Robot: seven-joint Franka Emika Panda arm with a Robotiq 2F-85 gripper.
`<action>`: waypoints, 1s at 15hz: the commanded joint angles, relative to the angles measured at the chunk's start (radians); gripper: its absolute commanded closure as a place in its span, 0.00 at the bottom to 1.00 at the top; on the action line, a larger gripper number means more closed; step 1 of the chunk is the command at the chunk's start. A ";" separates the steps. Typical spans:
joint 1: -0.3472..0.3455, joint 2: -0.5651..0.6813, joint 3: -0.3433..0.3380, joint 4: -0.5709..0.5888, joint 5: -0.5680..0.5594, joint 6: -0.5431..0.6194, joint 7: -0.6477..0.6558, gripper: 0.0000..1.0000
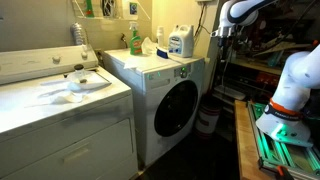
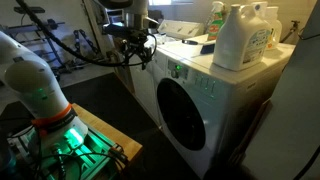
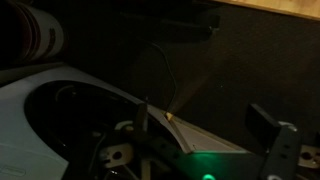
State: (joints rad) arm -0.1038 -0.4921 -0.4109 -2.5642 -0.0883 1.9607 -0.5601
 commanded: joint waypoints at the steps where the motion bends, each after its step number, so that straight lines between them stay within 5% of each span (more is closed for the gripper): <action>1: -0.026 0.005 0.025 0.001 0.013 0.000 -0.011 0.00; 5: -0.026 0.005 0.025 0.001 0.013 0.000 -0.011 0.00; 11: -0.067 0.128 0.155 -0.017 -0.018 0.391 0.366 0.00; 15: -0.126 0.235 0.256 -0.008 -0.141 0.524 0.635 0.00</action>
State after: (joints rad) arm -0.1749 -0.3286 -0.2191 -2.5721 -0.1498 2.4101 -0.0878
